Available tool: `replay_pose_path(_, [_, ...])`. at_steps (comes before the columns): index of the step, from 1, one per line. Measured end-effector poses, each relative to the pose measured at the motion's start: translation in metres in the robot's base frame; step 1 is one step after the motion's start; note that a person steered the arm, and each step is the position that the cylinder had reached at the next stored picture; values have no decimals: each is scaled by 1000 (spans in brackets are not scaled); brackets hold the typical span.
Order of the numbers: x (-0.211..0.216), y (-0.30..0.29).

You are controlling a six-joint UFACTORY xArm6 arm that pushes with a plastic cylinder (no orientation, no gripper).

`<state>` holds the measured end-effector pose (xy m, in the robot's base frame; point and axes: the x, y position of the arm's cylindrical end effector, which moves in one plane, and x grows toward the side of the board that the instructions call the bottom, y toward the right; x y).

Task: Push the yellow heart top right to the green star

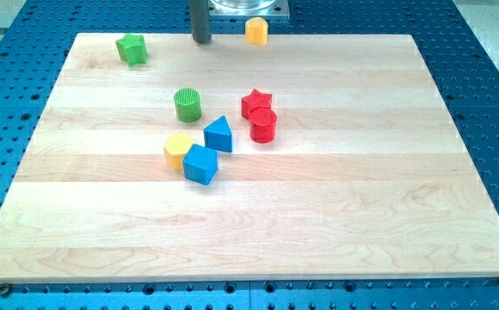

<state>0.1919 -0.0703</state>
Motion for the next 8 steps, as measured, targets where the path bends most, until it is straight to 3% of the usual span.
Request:
replay_pose_path(2, [6, 113])
replay_pose_path(3, [30, 118])
replay_pose_path(4, [30, 173])
replay_pose_path(5, [3, 199])
replay_pose_path(8, [0, 145])
